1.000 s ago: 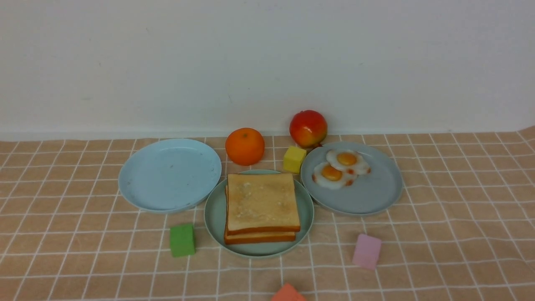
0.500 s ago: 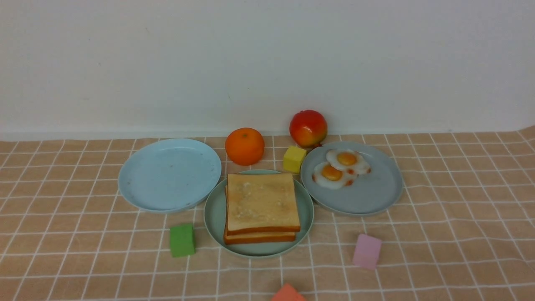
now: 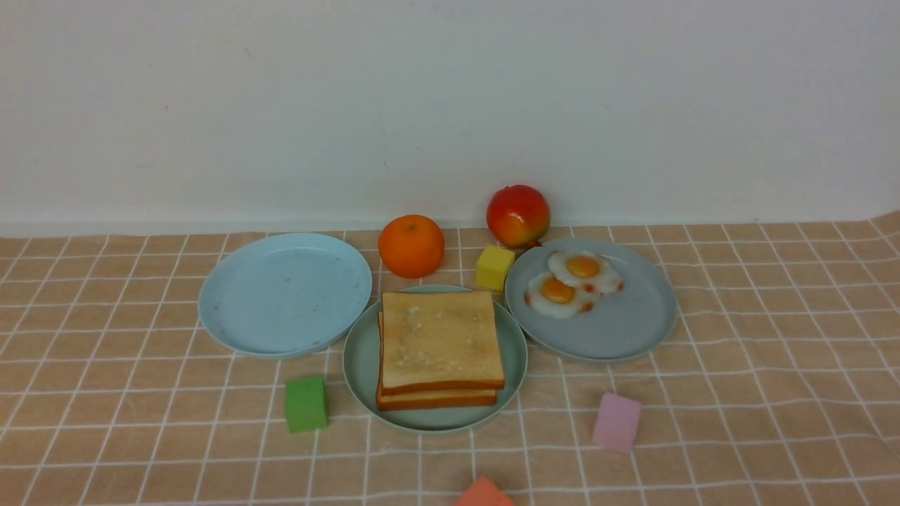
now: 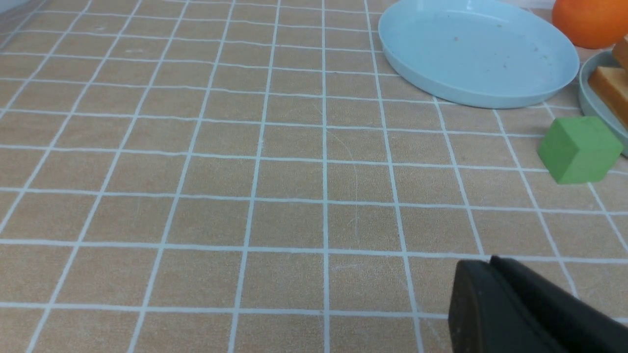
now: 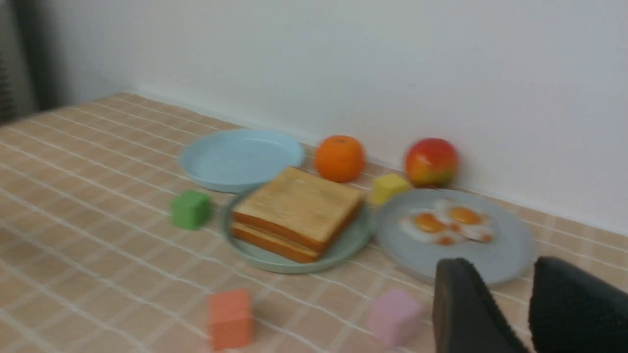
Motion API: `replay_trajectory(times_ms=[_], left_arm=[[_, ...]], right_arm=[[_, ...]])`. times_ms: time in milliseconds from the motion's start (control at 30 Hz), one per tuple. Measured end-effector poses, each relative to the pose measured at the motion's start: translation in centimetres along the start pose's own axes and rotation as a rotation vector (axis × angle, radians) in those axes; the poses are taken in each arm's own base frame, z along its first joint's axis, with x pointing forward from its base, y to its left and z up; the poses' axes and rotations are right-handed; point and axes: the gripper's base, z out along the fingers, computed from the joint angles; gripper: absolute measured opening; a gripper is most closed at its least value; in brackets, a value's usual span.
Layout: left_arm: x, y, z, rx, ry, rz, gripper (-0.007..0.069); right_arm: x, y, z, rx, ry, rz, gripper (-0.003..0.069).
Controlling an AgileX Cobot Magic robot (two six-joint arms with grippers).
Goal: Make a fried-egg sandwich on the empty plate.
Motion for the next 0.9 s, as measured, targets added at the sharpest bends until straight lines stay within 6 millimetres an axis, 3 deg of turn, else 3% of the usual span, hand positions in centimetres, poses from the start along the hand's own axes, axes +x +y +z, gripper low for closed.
replay_trajectory(times_ms=[133,267,533,900], left_arm=[[0.0,0.0,0.0,0.0,0.0,0.0,0.0035],[0.0,0.0,0.0,0.0,0.0,0.0,0.0038],[0.0,0.0,0.0,0.0,-0.001,0.001,0.0038],[0.0,0.0,0.0,-0.001,-0.003,0.0,0.0048]], right_arm=[[0.3,-0.7,0.1,0.143,0.034,-0.041,0.0237],[1.7,-1.4,0.5,0.245,0.085,0.041,0.0238],[9.3,-2.7,2.0,0.395,0.26,0.206,0.0238],[9.3,-3.2,1.9,0.452,0.223,0.213,0.0239]])
